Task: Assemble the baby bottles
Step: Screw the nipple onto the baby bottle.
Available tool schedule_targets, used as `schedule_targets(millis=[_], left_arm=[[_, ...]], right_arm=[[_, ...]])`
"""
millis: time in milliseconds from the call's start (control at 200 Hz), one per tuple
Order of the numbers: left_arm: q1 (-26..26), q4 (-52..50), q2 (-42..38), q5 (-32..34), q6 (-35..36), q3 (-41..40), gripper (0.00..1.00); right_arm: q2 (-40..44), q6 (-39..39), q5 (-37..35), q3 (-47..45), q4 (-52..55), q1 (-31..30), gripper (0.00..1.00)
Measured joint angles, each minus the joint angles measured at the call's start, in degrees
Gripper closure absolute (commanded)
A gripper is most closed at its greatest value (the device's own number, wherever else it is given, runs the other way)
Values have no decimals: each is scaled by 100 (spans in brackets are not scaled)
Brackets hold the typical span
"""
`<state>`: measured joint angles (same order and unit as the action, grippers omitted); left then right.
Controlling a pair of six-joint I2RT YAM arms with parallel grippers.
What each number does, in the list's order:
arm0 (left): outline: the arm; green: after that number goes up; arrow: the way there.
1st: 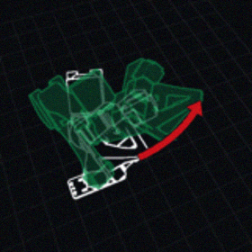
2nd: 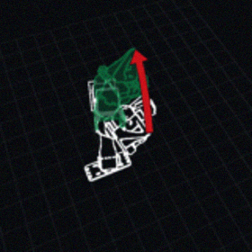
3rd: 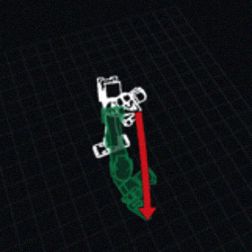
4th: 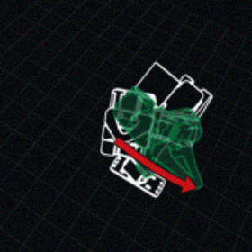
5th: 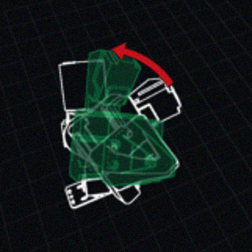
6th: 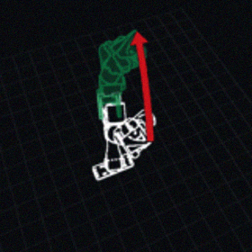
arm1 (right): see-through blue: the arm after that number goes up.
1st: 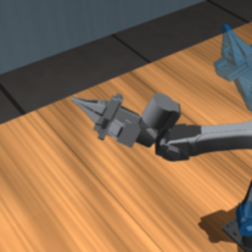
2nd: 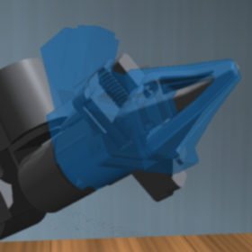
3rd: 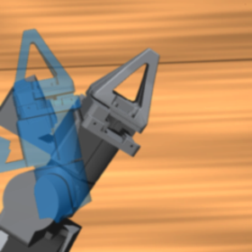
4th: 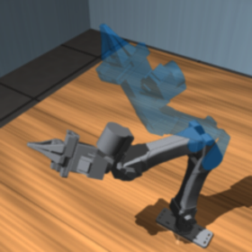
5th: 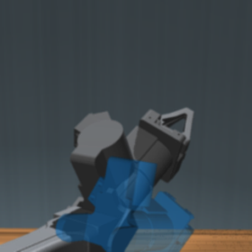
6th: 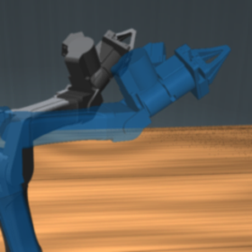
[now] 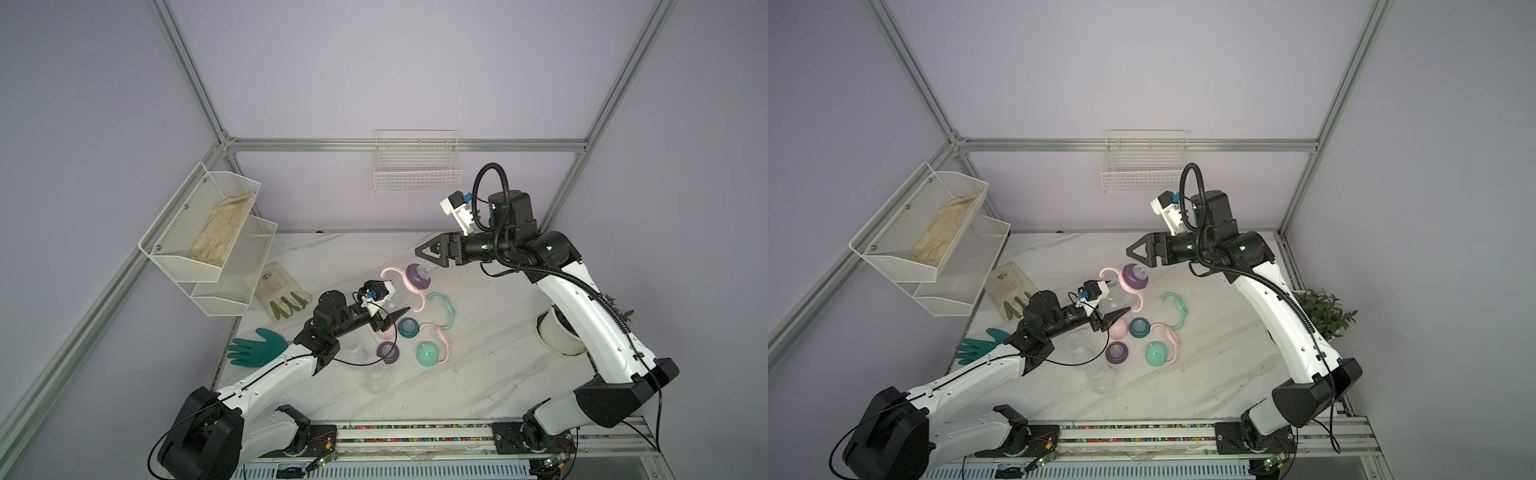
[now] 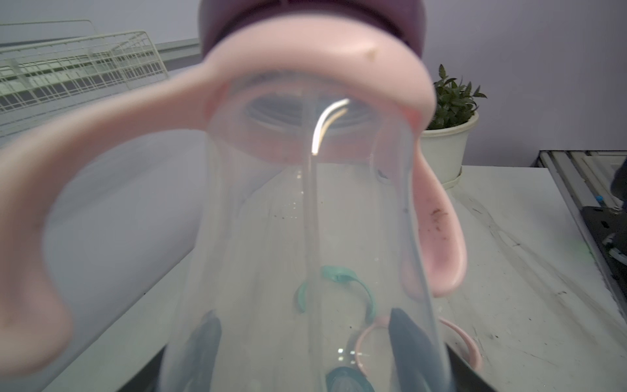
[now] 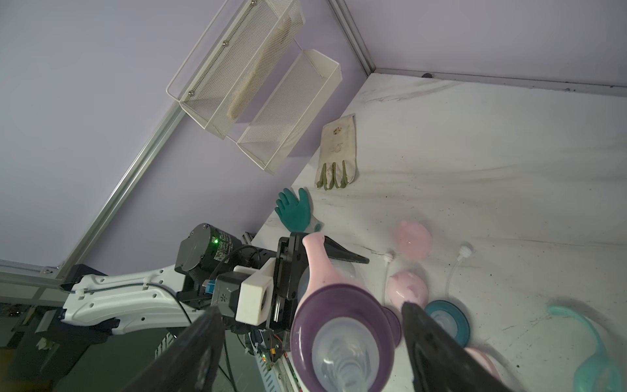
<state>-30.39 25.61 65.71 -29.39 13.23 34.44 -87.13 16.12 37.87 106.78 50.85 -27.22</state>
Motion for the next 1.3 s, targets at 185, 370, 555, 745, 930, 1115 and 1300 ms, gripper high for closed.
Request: schedule_targets(millis=[185,370,555,745,930,1115,1300], left_arm=[[0,-951,-175,-682,284,247,100],[0,-1432,-264,-988,470,400,100],[0,-1707,-223,-1034,592,544,100],[0,-1786,-197,-1027,601,573,100],[0,-1799,-197,-984,605,573,100],[0,-1797,-197,-970,605,573,100],[0,-1797,-197,-960,605,573,100]], right_arm=[[-39,-452,15,118,874,0,13],[68,-706,210,-297,1443,-2,5],[120,-852,439,-424,1777,-61,4],[181,-920,505,-483,1825,-155,6],[179,-938,461,-511,1818,-216,9],[179,-933,310,-533,1794,-273,11],[173,-901,175,-599,1766,-313,14]])
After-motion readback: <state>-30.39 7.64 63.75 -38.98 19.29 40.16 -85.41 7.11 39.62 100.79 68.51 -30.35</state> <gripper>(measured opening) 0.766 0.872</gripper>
